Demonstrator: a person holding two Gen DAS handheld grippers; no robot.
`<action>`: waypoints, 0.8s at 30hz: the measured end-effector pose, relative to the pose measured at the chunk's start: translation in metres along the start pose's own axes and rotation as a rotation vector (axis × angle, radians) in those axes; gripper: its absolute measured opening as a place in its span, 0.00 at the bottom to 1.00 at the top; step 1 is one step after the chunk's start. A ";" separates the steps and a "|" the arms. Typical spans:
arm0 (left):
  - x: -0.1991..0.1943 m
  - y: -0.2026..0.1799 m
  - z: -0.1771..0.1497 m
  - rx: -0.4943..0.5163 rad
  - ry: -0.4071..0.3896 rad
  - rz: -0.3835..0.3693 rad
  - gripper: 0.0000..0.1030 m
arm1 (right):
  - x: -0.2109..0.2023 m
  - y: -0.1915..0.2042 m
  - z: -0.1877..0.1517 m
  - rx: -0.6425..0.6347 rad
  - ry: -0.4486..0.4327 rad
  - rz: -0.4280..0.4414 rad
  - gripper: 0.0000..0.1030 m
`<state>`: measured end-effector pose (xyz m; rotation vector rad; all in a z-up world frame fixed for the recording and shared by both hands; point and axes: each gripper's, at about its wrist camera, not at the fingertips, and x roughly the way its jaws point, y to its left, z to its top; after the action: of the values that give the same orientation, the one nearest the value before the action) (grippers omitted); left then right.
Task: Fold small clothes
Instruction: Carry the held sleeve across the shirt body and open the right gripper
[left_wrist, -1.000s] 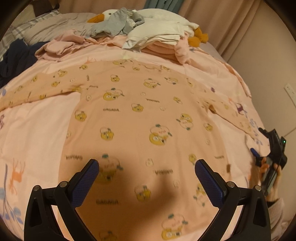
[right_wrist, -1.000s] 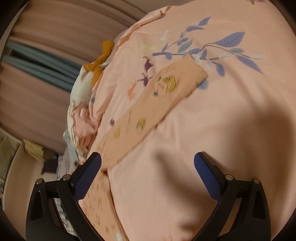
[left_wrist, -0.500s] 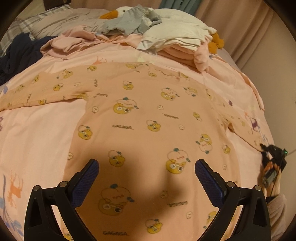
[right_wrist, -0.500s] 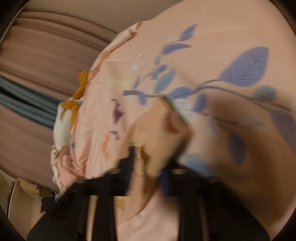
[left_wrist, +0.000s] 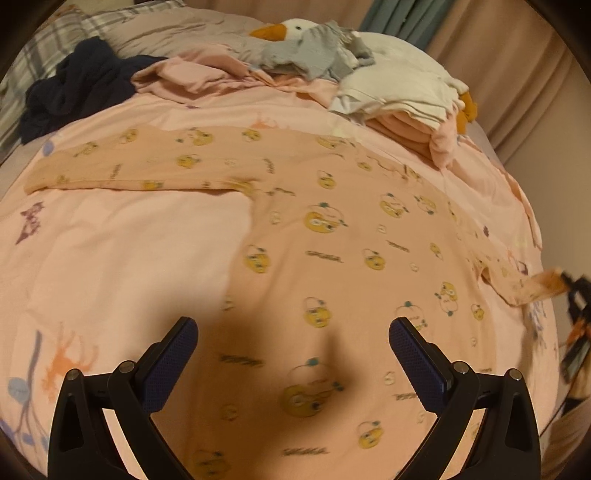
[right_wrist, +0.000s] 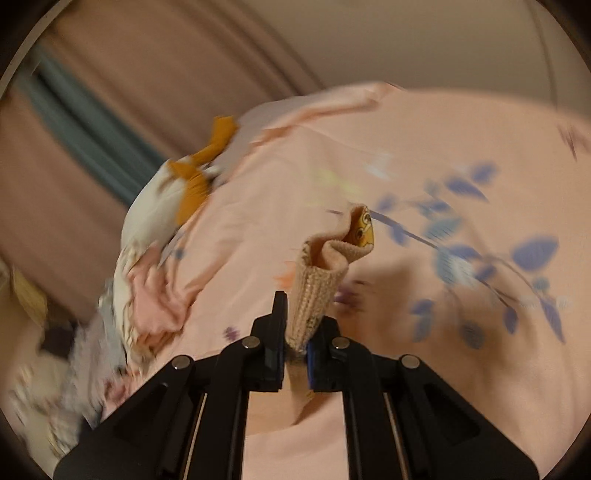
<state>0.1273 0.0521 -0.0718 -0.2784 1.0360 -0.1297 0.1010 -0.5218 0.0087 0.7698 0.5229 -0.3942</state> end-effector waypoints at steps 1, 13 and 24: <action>-0.002 0.003 0.000 -0.002 -0.001 0.001 1.00 | -0.003 0.015 0.001 -0.034 0.003 0.001 0.09; -0.026 0.067 0.005 -0.054 -0.021 0.001 1.00 | 0.001 0.252 -0.055 -0.502 0.030 0.045 0.09; -0.027 0.116 0.008 -0.146 -0.033 0.009 1.00 | 0.057 0.363 -0.217 -0.918 0.143 0.066 0.09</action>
<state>0.1179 0.1712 -0.0786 -0.4068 1.0158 -0.0415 0.2694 -0.1309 0.0449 -0.0751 0.7279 -0.0095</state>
